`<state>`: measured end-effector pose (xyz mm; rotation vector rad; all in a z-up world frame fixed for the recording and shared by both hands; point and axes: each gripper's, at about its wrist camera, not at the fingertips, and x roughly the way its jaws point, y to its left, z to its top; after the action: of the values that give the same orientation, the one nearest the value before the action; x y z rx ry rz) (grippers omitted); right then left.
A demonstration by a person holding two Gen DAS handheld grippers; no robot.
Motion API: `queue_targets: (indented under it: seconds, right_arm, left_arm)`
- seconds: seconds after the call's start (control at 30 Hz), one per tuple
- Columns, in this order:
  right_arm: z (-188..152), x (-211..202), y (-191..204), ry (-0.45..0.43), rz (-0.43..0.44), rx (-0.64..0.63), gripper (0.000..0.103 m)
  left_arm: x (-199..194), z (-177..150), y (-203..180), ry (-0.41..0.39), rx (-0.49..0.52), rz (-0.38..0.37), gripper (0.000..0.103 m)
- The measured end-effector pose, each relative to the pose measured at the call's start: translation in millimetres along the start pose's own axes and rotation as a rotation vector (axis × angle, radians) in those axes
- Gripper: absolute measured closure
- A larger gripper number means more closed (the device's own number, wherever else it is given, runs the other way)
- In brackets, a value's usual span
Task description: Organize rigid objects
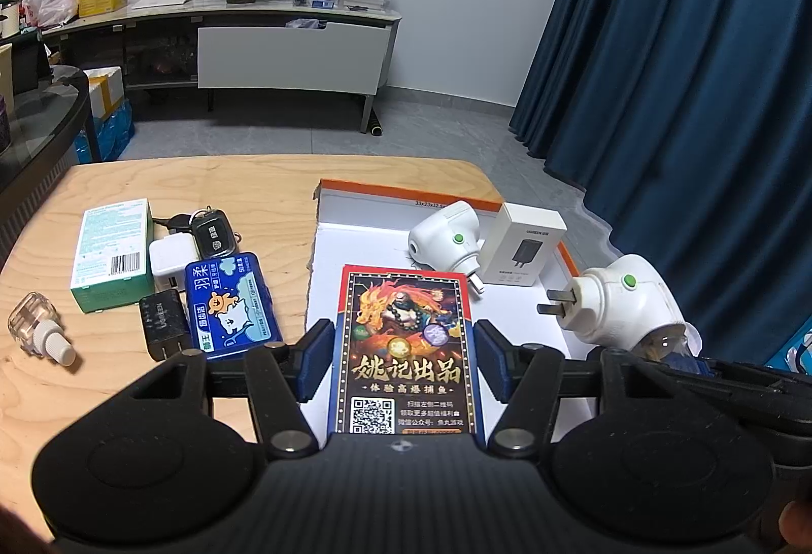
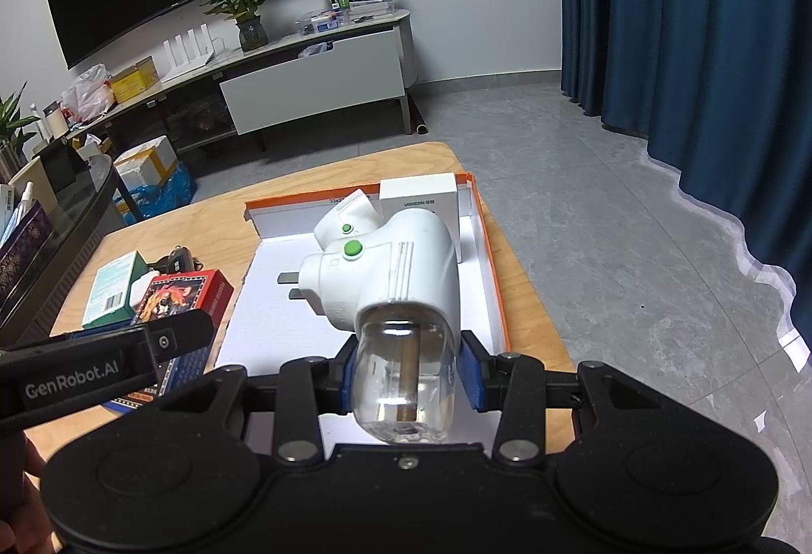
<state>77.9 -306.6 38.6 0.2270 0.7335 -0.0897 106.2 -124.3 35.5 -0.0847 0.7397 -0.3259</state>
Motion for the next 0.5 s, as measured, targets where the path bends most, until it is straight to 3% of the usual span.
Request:
queue_targets:
  seconds: [0.5]
  right_arm:
    - [-1.7, -0.1, 2.6, 0.004, 0.001, -0.001, 0.055]
  left_arm:
    - [1.0, 0.6, 1.9, 0.004, -0.009, -0.002, 0.042]
